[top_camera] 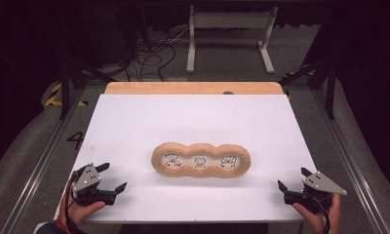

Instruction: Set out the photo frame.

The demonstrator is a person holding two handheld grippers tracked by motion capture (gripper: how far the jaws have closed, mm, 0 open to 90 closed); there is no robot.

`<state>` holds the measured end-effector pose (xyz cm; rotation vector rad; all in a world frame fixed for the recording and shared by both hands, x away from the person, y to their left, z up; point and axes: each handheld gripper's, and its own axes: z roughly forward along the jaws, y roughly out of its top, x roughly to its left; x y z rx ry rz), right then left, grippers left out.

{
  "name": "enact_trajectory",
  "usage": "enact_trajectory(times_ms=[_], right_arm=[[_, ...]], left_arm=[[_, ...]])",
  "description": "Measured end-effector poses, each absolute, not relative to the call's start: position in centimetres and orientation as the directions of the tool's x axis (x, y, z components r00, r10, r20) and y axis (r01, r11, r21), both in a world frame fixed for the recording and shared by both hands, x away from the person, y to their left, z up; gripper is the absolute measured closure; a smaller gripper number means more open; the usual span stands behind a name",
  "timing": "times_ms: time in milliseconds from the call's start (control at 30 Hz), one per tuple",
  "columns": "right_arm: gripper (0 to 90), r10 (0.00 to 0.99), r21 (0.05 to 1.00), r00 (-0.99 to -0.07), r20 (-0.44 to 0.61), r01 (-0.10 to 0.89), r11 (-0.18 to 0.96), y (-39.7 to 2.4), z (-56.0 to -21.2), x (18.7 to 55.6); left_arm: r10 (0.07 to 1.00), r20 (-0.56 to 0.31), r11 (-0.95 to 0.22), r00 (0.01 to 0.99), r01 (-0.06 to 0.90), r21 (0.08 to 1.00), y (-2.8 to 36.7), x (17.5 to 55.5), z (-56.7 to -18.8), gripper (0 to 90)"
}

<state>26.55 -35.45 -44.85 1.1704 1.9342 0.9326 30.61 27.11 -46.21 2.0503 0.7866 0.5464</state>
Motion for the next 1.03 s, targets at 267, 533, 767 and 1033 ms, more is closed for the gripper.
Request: enact_trajectory(times_ms=[267, 533, 767, 1033], right_arm=[[9.9, 0.914, 0.839, -0.363, -0.18, 0.429, 0.336, -35.56, -44.91, 26.42], [9.9, 0.913, 0.841, -0.364, -0.184, 0.423, 0.338, -35.51, -44.84, 26.37], [9.8, 0.912, 0.842, -0.366, -0.185, 0.42, 0.34, -35.59, -44.86, 26.34], [9.6, 0.912, 0.843, -0.367, -0.181, 0.419, 0.336, -35.59, -44.83, 26.35]], left_arm=[[0.698, 0.091, -0.448, 0.71, 0.333, 0.83, 26.87, 30.92, -46.32, 9.6], [0.7, 0.097, -0.453, 0.708, 0.334, 0.826, 26.77, 30.96, -46.33, 9.6], [0.701, 0.097, -0.451, 0.707, 0.333, 0.828, 26.68, 31.05, -46.33, 9.6], [0.705, 0.09, -0.445, 0.704, 0.339, 0.829, 26.62, 31.24, -46.36, 9.6]])
